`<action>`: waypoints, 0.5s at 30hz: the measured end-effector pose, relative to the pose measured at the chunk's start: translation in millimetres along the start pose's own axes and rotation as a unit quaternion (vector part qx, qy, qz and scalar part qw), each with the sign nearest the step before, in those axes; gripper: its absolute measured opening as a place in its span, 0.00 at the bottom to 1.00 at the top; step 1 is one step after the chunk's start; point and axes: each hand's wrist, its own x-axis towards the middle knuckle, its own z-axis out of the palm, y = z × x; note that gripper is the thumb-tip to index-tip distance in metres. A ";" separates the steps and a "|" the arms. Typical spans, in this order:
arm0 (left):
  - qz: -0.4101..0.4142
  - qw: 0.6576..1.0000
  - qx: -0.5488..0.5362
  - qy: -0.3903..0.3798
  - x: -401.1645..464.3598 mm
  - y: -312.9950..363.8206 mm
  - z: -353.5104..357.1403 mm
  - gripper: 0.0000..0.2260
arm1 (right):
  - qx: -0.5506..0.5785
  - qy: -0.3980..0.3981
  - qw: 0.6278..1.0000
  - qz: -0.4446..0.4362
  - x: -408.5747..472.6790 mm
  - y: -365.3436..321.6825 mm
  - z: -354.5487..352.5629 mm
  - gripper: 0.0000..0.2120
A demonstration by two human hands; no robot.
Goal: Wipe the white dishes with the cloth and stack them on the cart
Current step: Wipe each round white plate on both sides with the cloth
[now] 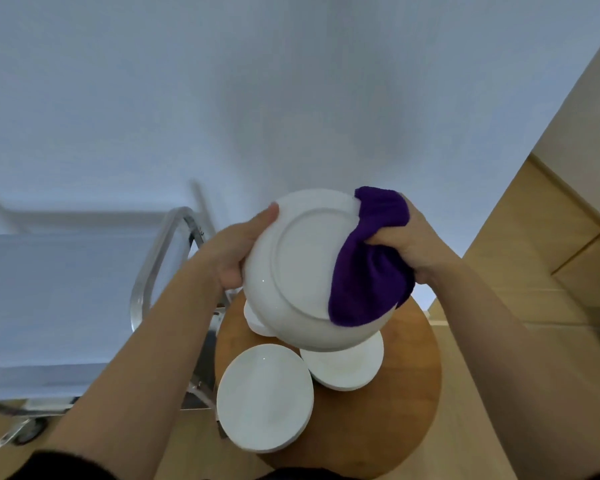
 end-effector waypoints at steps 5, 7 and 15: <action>0.068 0.996 -0.058 0.031 -6.0 -7.9 10.3 0.32 | 0.013 0.067 0.993 -0.098 -8.5 3.3 9.9 0.08; 0.087 0.993 -0.067 0.047 -7.1 -7.6 13.5 0.34 | 0.067 0.111 0.987 -0.096 -15.6 9.3 15.3 0.10; 0.112 0.966 -0.158 0.174 2.6 -14.9 24.0 0.17 | 0.055 0.242 0.966 0.073 -29.9 35.5 62.5 0.22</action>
